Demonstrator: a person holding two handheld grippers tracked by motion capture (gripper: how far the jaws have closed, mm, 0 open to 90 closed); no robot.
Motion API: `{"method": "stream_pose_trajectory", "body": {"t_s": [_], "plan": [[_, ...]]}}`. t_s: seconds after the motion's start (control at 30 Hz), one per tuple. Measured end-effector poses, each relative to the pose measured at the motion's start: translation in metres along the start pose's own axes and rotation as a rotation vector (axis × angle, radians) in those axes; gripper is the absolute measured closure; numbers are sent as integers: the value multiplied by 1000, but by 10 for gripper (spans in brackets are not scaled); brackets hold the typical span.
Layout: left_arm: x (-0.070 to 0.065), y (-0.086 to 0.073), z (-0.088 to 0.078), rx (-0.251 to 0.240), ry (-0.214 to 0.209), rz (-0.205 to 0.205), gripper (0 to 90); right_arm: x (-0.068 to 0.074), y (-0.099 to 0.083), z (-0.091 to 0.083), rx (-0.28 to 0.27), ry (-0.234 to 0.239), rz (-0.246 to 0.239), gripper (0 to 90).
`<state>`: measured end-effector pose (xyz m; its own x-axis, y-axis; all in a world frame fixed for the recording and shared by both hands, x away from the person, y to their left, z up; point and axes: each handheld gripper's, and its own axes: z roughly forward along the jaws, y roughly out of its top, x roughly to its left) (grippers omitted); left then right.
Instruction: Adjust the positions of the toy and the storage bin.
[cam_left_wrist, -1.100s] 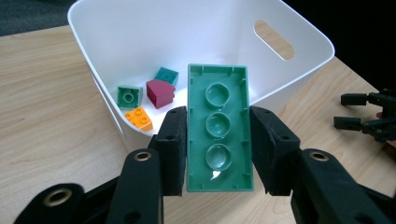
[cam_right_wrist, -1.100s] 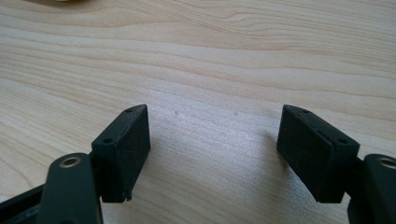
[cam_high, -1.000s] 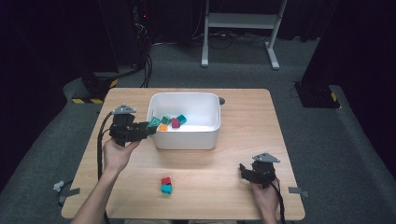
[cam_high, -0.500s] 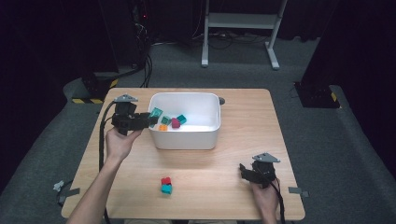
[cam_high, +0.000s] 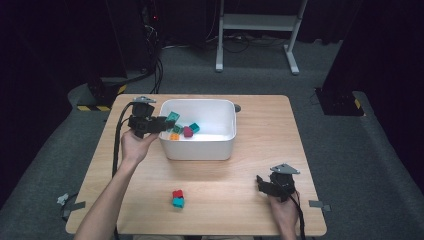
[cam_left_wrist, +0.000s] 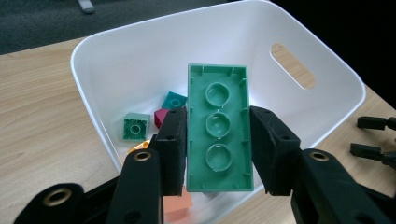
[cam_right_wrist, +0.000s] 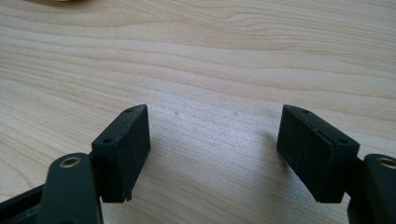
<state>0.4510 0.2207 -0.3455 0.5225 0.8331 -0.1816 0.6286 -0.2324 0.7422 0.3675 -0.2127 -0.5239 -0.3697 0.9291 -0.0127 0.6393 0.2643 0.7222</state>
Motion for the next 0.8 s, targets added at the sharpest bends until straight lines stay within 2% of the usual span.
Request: {"method": "stream_pose_trajectory", "body": {"t_s": [0.3,0.67,0.8], "plan": [[-1,9,18,24,13,2,582,0,0,0,0,0,0,256],[1,11,36,53,35,9,577,0,0,0,0,1,2,256],[0,8,39,56,33,15,529,0,0,0,0,1,0,256]]}}
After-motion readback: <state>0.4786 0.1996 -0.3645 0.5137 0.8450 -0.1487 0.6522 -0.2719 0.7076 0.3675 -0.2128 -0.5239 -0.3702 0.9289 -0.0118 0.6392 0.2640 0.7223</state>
